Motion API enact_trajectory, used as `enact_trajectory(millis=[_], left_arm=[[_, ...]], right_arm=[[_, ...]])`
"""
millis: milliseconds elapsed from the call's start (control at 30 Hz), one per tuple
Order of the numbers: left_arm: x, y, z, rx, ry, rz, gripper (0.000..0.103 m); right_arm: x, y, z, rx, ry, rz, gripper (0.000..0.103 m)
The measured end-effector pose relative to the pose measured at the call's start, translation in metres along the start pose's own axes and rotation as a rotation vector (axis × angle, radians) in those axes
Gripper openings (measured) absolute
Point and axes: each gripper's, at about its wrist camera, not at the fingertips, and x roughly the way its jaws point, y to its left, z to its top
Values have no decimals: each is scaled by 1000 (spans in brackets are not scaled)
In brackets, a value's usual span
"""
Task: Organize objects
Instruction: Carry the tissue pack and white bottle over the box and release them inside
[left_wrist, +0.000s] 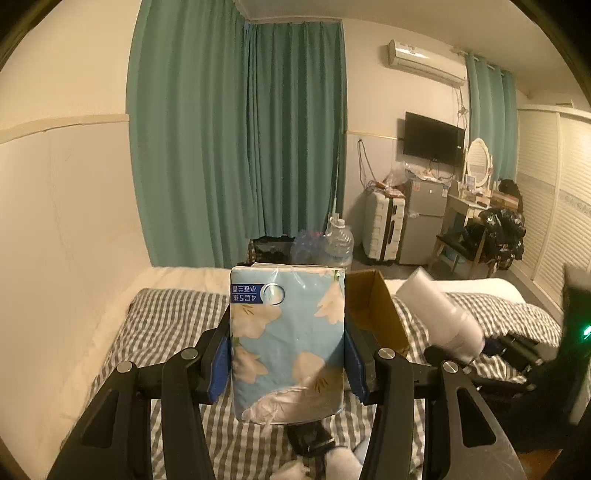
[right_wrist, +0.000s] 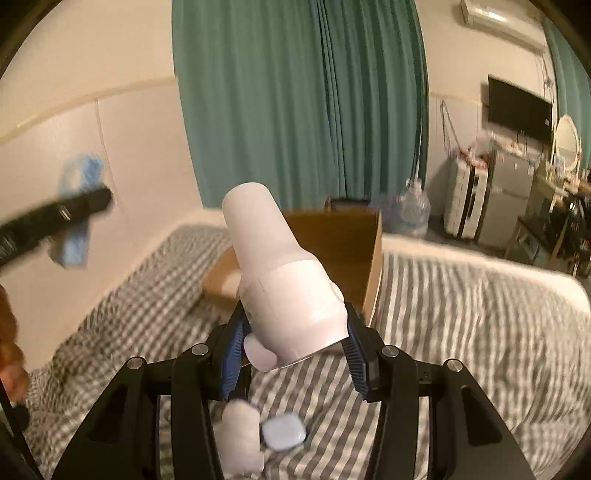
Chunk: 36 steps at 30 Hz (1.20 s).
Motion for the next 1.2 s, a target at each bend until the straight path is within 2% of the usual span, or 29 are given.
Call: enact_trajectory(millis=[100,300,467,533,800,933,1200], left_arm=[[12,-2,9,3,2,-13,52],[38,-5,26,11,3,-25,52],[73,2,36,-73,9,-39,52],[90,1,37,-70,19,-42,52],[158,3,19,-50,121,-42,52],[186,4,0,-106,163,-35,52],[223,-6,-27,-48,222,-40,52]], right_arm=[[-7,-1,18,-1,-26,-6,47],[7,-10,48,7,-36,-18,47],[29,-27,60,28,-24,-14,48],[40,-32,62,26,-13,-17,48],[91,-58,54,62,36,-18,48],[115,-66,46,101,66,12,48],[159,-60,33,45,153,-21,48]])
